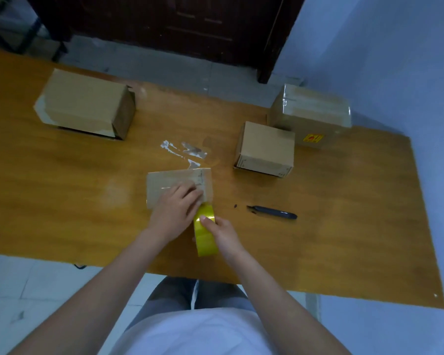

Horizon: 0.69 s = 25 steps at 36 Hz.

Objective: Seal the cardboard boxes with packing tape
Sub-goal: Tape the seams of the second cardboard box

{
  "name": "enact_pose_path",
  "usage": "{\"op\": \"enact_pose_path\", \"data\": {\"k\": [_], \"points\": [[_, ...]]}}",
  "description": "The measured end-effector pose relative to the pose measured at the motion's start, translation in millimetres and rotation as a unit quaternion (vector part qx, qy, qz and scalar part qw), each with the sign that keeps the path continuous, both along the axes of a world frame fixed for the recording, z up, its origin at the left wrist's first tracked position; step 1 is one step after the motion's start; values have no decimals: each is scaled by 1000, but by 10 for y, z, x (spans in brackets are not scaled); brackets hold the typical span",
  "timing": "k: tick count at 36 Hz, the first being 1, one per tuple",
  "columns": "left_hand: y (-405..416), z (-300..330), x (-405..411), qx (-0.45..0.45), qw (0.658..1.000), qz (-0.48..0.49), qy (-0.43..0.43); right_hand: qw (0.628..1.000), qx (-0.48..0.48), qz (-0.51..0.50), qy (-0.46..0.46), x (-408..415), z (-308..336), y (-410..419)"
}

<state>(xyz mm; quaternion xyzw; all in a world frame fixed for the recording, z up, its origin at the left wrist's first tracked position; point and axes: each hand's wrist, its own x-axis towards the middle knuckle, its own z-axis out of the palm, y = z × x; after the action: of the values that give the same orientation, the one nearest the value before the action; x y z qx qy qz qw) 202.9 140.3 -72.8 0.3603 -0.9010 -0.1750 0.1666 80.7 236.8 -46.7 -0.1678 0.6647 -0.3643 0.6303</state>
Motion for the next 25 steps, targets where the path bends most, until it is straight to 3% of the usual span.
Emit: {"op": "enact_pose_path", "data": {"k": [8,13,16,21,25], "points": [[120,-13,42,58,997,14,-48,990,-21,66,120,-35,53,102],[39,1,66,115,990,1,-84,995,-31,62,76,-159,85,115],[0,67,70,86,983,6,-160,996,-35,57,67,-191,97,99],[49,97,34,-42,987,23,-154,995,-39,55,69,-226,139,76],[67,194,-132,9,986,41,-164,996,-62,24,57,-285,207,80]]}}
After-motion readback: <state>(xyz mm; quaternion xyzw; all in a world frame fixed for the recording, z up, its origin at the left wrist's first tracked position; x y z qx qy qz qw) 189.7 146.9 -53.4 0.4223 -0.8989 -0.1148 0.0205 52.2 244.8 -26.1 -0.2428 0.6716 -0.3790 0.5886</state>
